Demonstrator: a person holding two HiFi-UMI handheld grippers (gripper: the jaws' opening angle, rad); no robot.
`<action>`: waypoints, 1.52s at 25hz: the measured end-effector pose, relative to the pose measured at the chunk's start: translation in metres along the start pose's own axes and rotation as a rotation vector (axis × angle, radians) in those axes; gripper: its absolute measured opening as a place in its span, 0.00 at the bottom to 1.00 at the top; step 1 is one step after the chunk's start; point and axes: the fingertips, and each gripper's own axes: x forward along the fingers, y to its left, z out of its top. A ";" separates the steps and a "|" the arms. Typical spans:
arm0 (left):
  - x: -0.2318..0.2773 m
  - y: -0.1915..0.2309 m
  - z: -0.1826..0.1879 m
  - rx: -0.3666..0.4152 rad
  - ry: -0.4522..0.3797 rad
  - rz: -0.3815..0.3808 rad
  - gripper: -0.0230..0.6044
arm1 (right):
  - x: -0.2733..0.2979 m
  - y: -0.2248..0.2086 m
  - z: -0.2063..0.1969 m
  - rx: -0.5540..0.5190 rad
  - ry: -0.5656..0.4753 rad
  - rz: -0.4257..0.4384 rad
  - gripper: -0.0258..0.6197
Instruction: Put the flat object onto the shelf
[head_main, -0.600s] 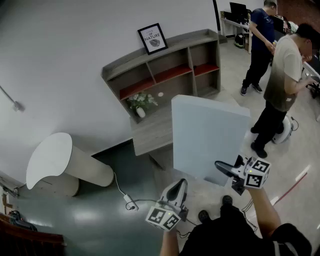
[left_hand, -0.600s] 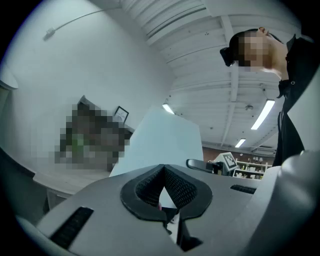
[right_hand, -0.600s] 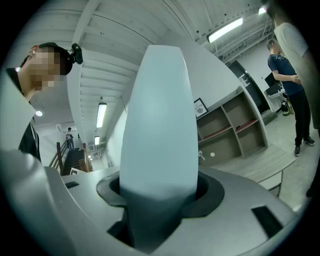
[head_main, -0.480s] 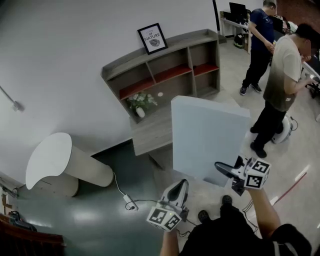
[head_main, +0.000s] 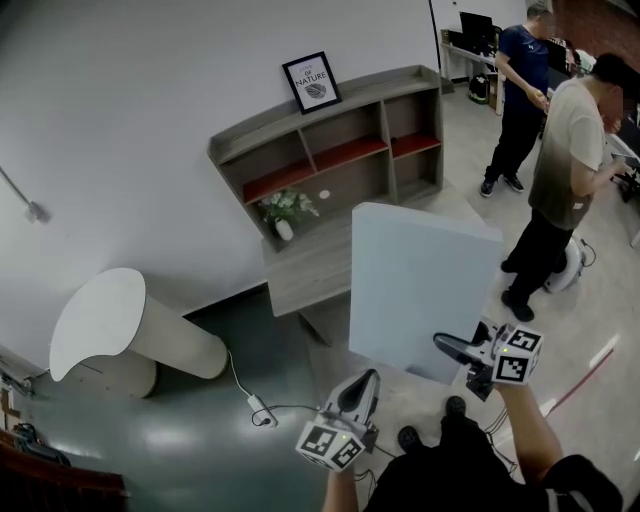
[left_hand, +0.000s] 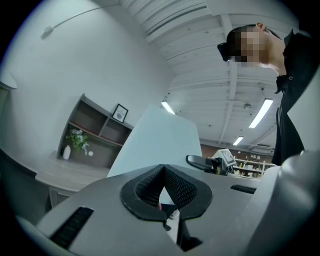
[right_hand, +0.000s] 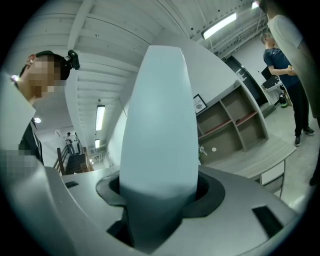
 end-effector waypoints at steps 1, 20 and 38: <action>-0.001 0.002 -0.001 -0.007 0.002 0.001 0.05 | 0.000 0.000 -0.001 0.004 0.000 -0.004 0.43; 0.076 0.067 0.021 0.030 0.024 0.056 0.05 | 0.073 -0.095 0.033 0.077 0.003 0.085 0.43; 0.177 0.124 0.065 0.056 -0.039 0.215 0.05 | 0.170 -0.204 0.095 0.071 0.088 0.208 0.43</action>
